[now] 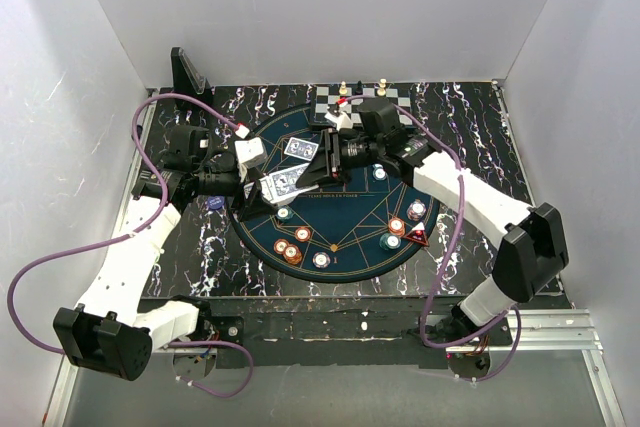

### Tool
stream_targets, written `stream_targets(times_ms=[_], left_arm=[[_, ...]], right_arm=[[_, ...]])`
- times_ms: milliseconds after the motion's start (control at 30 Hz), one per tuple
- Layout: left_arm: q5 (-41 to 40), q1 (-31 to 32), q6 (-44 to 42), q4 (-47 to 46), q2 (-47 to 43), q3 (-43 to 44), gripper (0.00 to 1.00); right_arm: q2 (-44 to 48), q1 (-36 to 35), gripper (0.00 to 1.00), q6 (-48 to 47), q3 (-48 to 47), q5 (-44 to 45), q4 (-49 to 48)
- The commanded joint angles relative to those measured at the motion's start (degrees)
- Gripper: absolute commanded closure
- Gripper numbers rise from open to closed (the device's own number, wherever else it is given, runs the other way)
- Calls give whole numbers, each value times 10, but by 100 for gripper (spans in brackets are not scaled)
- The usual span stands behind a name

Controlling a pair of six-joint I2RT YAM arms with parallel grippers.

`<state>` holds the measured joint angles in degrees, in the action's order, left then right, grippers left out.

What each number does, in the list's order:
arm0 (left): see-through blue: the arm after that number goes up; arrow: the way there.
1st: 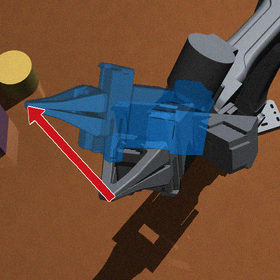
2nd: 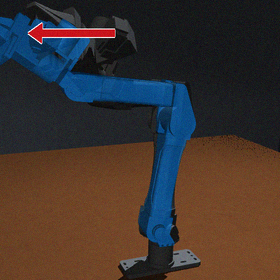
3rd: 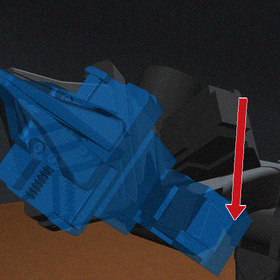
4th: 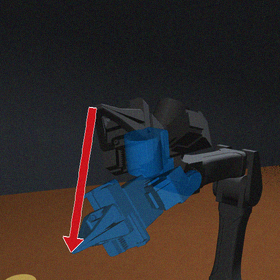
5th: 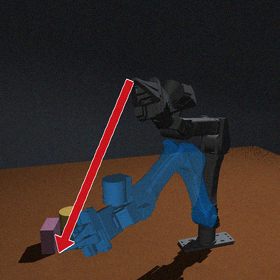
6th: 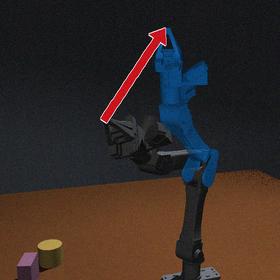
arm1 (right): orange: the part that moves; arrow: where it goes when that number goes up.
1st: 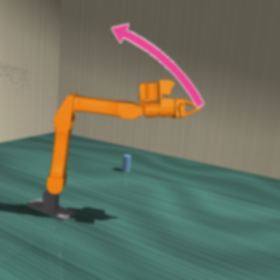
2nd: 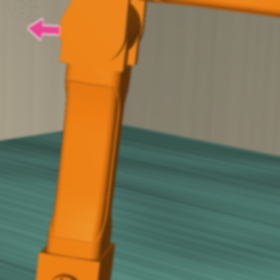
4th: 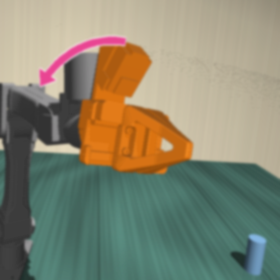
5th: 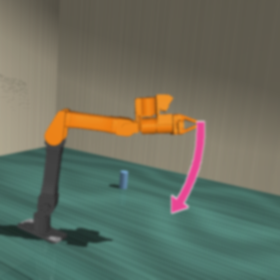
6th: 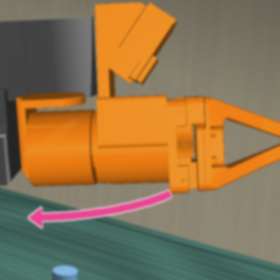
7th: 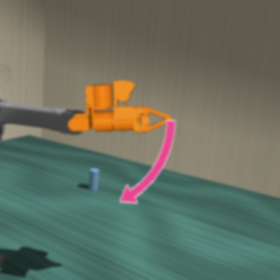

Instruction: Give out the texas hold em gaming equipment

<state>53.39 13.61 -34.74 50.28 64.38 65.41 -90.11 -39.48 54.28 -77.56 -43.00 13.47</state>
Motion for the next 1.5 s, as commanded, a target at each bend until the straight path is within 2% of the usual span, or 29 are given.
stream_targets(times_ms=[0,167,300,500,733,867,1067,1367,1467], left_arm=[[19,-2,-4,-2,-21,10,100],[21,-2,-3,-4,-22,12,100],[20,-2,-5,-4,-23,10,100],[18,-3,-5,-7,-24,5,100],[15,-2,-5,-4,-26,7,100],[16,-2,-3,-1,-27,10,100],[21,-2,0,-4,-25,10,100],[19,-2,3,4,-29,19,100],[21,-2,3,5,-31,21,100]], right_arm=[[39,12,67,0,14,7,-10],[60,25,68,-1,28,12,-5],[77,32,76,8,32,9,-7],[107,49,80,0,39,14,17],[168,104,89,-19,104,13,47],[185,147,90,-48,165,3,64],[91,163,91,-143,185,20,127],[-8,162,93,-185,196,132,119],[-23,154,88,-189,189,166,137]])
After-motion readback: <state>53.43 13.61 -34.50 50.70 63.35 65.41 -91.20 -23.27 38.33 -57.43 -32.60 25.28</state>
